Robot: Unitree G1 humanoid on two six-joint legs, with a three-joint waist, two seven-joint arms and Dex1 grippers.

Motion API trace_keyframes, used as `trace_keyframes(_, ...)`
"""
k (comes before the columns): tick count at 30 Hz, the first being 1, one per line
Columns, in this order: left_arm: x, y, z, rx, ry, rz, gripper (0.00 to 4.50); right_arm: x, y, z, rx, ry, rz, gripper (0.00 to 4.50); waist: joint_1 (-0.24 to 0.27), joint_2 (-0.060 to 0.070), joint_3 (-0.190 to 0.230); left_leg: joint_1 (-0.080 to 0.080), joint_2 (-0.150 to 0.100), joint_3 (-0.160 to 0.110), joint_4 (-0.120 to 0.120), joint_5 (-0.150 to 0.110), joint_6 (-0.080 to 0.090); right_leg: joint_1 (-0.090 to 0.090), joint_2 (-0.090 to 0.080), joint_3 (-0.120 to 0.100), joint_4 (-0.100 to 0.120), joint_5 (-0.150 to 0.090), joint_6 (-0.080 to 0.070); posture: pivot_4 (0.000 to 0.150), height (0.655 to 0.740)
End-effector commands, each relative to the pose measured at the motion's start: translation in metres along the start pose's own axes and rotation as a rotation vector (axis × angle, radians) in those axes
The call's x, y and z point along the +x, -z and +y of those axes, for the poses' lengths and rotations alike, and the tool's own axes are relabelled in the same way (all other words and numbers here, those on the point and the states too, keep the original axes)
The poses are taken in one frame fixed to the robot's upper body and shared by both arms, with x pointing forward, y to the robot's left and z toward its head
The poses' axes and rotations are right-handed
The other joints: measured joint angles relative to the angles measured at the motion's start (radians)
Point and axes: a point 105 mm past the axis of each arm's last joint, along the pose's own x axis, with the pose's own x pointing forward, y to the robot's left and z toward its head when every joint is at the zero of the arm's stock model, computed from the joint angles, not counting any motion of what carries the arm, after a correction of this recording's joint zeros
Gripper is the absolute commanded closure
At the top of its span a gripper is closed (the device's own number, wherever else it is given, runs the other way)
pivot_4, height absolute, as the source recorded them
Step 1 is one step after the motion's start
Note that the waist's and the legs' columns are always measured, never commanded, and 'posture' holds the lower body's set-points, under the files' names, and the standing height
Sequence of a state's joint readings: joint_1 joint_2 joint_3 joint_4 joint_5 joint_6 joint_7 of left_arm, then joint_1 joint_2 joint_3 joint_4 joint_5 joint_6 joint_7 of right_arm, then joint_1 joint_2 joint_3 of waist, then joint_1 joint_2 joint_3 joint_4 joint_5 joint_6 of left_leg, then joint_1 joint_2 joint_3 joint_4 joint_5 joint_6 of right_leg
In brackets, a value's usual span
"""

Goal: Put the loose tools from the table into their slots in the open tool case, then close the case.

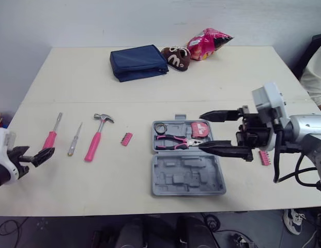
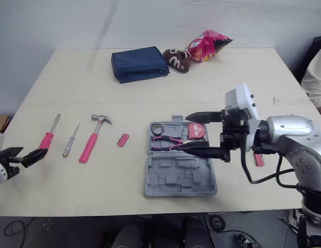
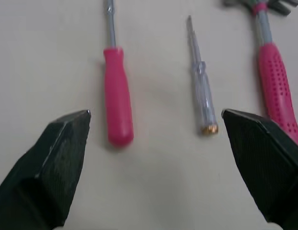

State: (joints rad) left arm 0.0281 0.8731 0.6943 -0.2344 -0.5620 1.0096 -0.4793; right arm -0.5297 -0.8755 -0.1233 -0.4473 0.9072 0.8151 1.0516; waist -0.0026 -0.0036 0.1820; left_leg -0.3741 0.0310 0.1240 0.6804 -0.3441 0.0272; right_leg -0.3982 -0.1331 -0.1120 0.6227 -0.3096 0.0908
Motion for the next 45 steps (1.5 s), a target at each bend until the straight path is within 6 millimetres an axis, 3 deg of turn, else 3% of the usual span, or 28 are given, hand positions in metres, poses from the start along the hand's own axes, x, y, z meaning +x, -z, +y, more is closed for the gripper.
trace_keyframes(1,0.010,-0.004,-0.010,0.047,0.039,0.014,0.05,0.006,-0.008,0.004,-0.064,-0.028,-0.016,0.00,-0.001,0.000,0.000,0.000,0.000,0.000,0.000,0.000,0.000,0.000,0.000,0.000,0.000,0.000,0.000,0.150,0.7400)
trace_keyframes(8,0.041,0.012,-0.014,0.075,0.012,0.099,0.05,0.013,-0.008,0.003,-0.076,-0.027,-0.027,0.00,-0.003,0.000,0.000,-0.001,0.000,0.001,-0.001,0.000,0.000,0.000,0.002,-0.001,0.002,0.000,0.000,0.150,0.7400)
trace_keyframes(13,0.064,0.010,-0.031,0.056,0.063,0.100,0.05,0.015,-0.006,0.003,-0.080,-0.021,-0.022,0.00,0.003,-0.003,0.000,-0.001,0.000,0.002,0.001,0.001,0.002,0.000,0.002,-0.002,0.003,0.001,0.001,0.150,0.7400)
trace_keyframes(16,0.071,0.018,-0.041,0.047,0.089,0.126,0.92,0.016,-0.007,0.003,-0.078,-0.016,-0.027,0.00,0.002,-0.003,0.000,-0.001,0.000,0.002,0.001,0.001,0.002,0.000,0.001,-0.002,0.004,0.001,0.002,0.150,0.7400)
trace_keyframes(19,0.076,0.032,-0.037,0.028,0.043,0.186,2.28,0.016,-0.009,0.003,-0.076,-0.007,-0.036,0.00,0.001,-0.003,0.000,-0.001,0.000,0.002,0.000,0.001,0.002,0.000,0.002,-0.002,0.004,0.001,0.002,0.150,0.7400)
trace_keyframes(24,0.074,0.037,-0.034,0.006,0.026,0.214,4.46,0.014,-0.009,0.001,-0.079,0.018,-0.033,0.00,0.002,-0.003,-0.001,0.000,-0.001,0.002,0.001,0.002,0.002,0.001,0.001,-0.001,0.003,0.001,0.002,0.150,0.7400)
trace_keyframes(27,0.069,0.032,-0.026,0.004,-0.002,0.208,4.46,0.013,-0.009,0.000,-0.085,0.030,-0.031,0.00,0.001,-0.003,-0.001,0.001,0.000,0.002,0.000,0.002,0.002,0.001,0.001,-0.001,0.004,0.001,0.002,0.150,0.7400)
trace_keyframes(30,0.063,0.014,-0.023,0.033,0.004,0.161,4.46,0.011,-0.009,-0.001,-0.088,0.038,-0.025,0.00,-0.004,-0.003,-0.001,0.001,0.000,0.002,0.000,0.002,0.001,0.001,0.001,-0.001,0.004,0.001,0.002,0.150,0.7400)
trace_keyframes(31,0.058,-0.010,-0.032,0.126,0.057,0.097,4.46,0.009,-0.008,-0.001,-0.084,0.042,-0.013,0.00,-0.004,-0.003,-0.001,0.001,0.000,0.002,0.000,0.002,0.001,0.001,0.002,-0.001,0.004,0.001,0.002,0.150,0.7400)
trace_keyframes(33,0.051,-0.034,-0.045,0.244,0.127,0.032,4.46,0.005,-0.006,-0.001,-0.079,0.046,0.002,0.00,-0.002,-0.006,0.001,-0.001,0.001,0.002,0.000,0.002,0.000,-0.001,0.002,-0.002,0.004,0.001,0.002,0.150,0.7400)
trace_keyframes(35,0.043,-0.054,-0.083,0.404,0.316,-0.022,4.46,-0.001,-0.002,0.000,-0.061,0.050,0.033,0.00,0.003,-0.007,0.001,-0.003,0.000,0.001,0.000,0.002,0.000,-0.002,0.002,-0.002,0.003,0.001,0.002,0.150,0.7400)
trace_keyframes(36,0.040,-0.060,-0.114,0.491,0.461,-0.035,4.46,-0.009,0.003,0.001,-0.038,0.054,0.069,0.00,0.009,-0.007,0.001,-0.003,0.000,0.001,0.000,0.002,0.001,-0.002,0.001,-0.002,0.003,0.001,0.002,0.150,0.7400)
trace_keyframes(38,0.036,-0.064,-0.160,0.622,0.681,-0.031,4.46,-0.023,0.015,0.005,0.001,0.069,0.139,0.00,0.031,-0.006,0.001,-0.004,-0.002,0.000,0.000,0.002,0.002,-0.001,-0.001,-0.002,-0.001,0.001,0.002,0.150,0.7400)
trace_keyframes(40,0.035,-0.064,-0.192,0.741,0.840,-0.016,4.46,-0.035,0.026,0.010,0.036,0.090,0.205,0.00,0.035,-0.006,0.001,-0.004,-0.004,-0.002,0.001,0.002,0.003,0.002,-0.001,-0.002,-0.002,0.001,0.002,0.150,0.7400)
trace_keyframes(45,0.049,-0.057,-0.248,0.824,1.049,0.037,4.46,-0.058,0.055,0.035,0.164,0.093,0.354,0.00,0.026,-0.007,0.002,-0.004,-0.003,0.002,0.001,0.002,0.005,0.002,0.009,-0.001,-0.003,0.002,0.005,0.150,0.7400)
